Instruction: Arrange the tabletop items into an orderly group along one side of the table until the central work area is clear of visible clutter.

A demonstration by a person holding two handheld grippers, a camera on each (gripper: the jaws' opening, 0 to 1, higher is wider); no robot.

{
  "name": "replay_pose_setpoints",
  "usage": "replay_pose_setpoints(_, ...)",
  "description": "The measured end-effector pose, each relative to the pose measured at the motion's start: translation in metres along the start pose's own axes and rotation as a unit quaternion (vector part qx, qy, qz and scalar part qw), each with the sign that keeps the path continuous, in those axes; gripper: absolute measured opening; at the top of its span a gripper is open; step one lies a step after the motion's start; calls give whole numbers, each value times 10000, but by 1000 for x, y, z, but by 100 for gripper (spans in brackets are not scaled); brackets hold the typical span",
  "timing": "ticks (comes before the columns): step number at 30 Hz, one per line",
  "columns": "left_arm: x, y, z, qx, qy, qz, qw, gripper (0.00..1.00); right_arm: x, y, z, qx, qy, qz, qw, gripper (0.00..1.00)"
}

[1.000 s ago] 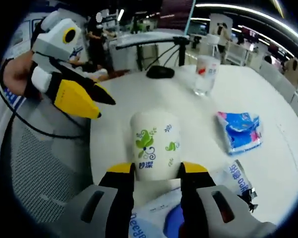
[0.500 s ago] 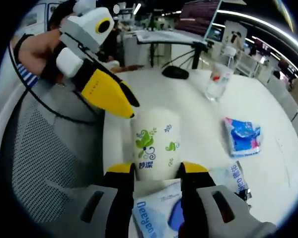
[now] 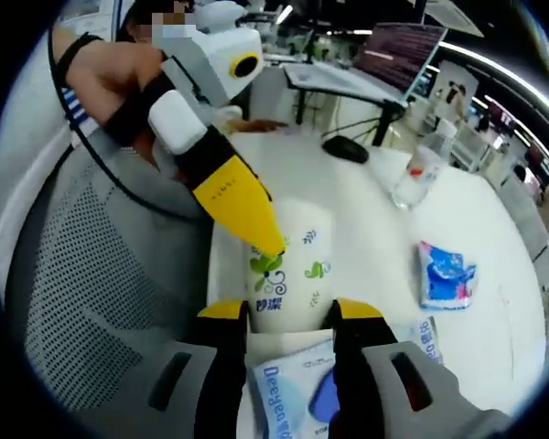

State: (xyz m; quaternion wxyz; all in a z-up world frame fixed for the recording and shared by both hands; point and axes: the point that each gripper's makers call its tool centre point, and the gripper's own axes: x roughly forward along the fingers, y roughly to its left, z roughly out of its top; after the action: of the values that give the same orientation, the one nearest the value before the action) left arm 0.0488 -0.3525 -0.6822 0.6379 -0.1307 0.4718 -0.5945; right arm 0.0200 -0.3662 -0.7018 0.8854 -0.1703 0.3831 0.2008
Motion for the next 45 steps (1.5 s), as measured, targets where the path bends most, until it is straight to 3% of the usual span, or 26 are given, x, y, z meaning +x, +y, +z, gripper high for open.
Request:
replay_pose_setpoints(7,1,-8,-1,75,28,-147,9999,21,1,1,2,-127,6,-15,9999,35)
replay_pose_setpoints(11,-1,-19,4,76,-93,-379,9992,1,2,4,2,-65,-22,-7,10000,34)
replay_pose_setpoints(12,-1,-21,7,159,-174,-387,9990,0,2,5,2,-30,-44,4,10000,30)
replay_pose_setpoints(18,0,-23,4,684,50,-225,9974,0,1,7,2,196,-111,-50,9997,30)
replay_pose_setpoints(21,0,-25,4,805,69,-220,9965,0,1,7,-2,493,-130,-39,9987,33)
replay_pose_setpoints(30,2,-24,5,1272,243,-37,9916,0,-2,14,-21,806,1,-5,9967,41)
replay_pose_setpoints(36,2,-19,7,1623,436,117,9857,0,-13,11,-32,1414,7,-188,9898,55)
replay_pose_setpoints(45,6,-14,19,1829,576,203,9812,0,-41,-1,-59,2533,-187,-820,9637,65)
